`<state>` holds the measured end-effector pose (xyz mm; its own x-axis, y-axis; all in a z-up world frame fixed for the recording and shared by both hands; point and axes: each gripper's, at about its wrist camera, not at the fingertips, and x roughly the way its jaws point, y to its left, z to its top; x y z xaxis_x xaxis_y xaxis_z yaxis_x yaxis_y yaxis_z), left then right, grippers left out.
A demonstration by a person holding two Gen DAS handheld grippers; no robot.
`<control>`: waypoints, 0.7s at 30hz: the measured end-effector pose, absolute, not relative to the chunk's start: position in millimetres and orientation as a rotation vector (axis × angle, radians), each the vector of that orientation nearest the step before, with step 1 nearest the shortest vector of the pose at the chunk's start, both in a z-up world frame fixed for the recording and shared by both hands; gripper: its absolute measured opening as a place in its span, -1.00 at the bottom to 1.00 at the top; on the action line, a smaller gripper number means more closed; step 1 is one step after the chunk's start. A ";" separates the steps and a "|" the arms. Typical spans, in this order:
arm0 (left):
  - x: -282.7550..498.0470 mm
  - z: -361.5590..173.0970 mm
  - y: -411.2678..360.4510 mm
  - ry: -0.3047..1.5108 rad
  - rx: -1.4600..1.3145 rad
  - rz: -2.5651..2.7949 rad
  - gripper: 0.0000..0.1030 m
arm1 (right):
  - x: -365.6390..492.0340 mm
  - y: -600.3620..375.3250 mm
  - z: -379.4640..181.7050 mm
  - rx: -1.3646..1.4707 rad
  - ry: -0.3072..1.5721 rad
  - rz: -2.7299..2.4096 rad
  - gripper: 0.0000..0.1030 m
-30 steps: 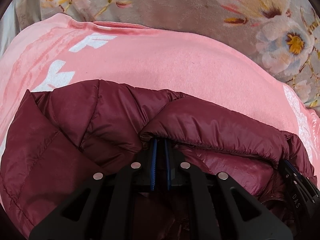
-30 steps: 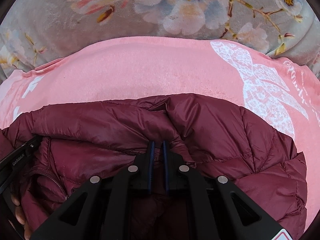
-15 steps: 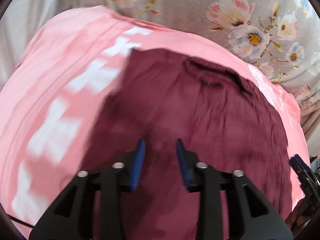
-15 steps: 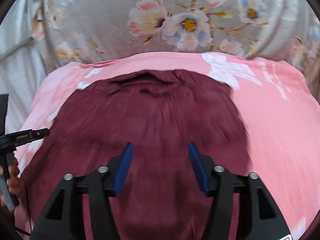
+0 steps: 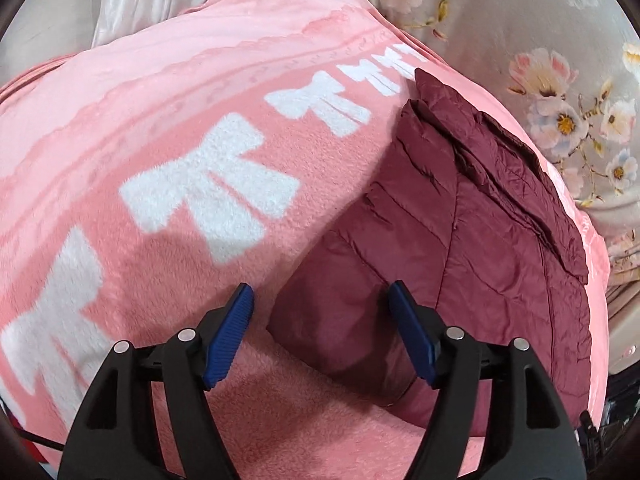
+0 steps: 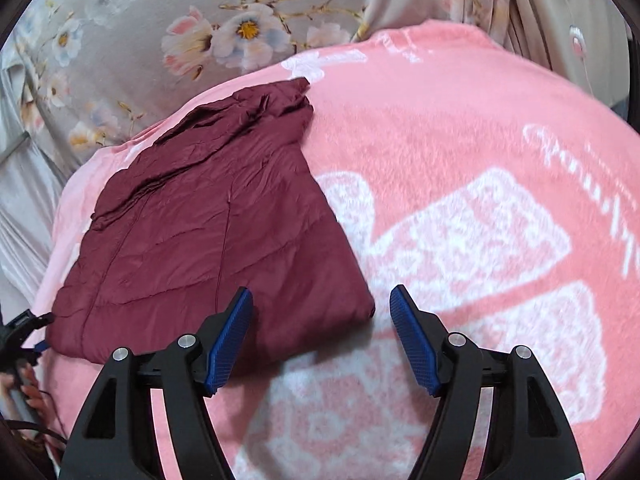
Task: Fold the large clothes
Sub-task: 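Grasp the folded jacket edge with the left tool while the right tool grasps it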
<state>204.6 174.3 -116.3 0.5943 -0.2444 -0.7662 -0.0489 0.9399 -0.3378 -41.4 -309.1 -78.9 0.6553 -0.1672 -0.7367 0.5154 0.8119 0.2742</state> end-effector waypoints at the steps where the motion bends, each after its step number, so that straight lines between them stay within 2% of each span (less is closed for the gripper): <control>1: 203.6 -117.3 174.4 0.932 -0.348 -0.115 0.31 | -40.3 -307.6 -79.2 0.491 0.768 -0.405 0.34; 3: 203.1 -117.4 171.1 0.926 -0.358 -0.118 0.27 | -36.7 -305.7 -80.1 0.477 0.777 -0.403 0.34; 4: 203.6 -117.5 169.2 0.929 -0.367 -0.133 0.12 | -34.8 -304.7 -81.1 0.474 0.780 -0.405 0.32; 6: 203.5 -117.0 168.3 0.939 -0.388 -0.148 -0.11 | -33.7 -302.4 -81.5 0.472 0.778 -0.399 0.02; 7: 203.3 -116.2 167.2 0.948 -0.403 -0.174 -0.44 | -33.5 -301.0 -81.4 0.474 0.778 -0.398 -0.20; 8: 202.6 -114.7 166.3 0.956 -0.414 -0.191 -0.60 | -33.6 -300.5 -81.5 0.477 0.777 -0.395 -0.40; 9: 201.0 -111.9 165.3 0.955 -0.414 -0.202 -0.70 | -34.2 -299.3 -81.1 0.482 0.771 -0.390 -0.53; 10: 198.9 -109.2 164.7 0.951 -0.410 -0.210 -0.80 | -36.5 -298.7 -80.0 0.486 0.765 -0.386 -0.75; 11: 195.4 -104.4 163.8 0.941 -0.401 -0.218 -0.84 | -38.6 -298.0 -77.7 0.489 0.753 -0.385 -0.86; 13: 186.4 -93.1 164.2 0.914 -0.402 -0.246 -0.87 | -45.1 -294.8 -69.7 0.484 0.716 -0.384 -0.91; 21: 123.8 -26.6 176.1 0.776 -0.407 -0.392 -0.92 | -98.0 -267.5 -4.9 0.287 0.519 -0.362 -0.95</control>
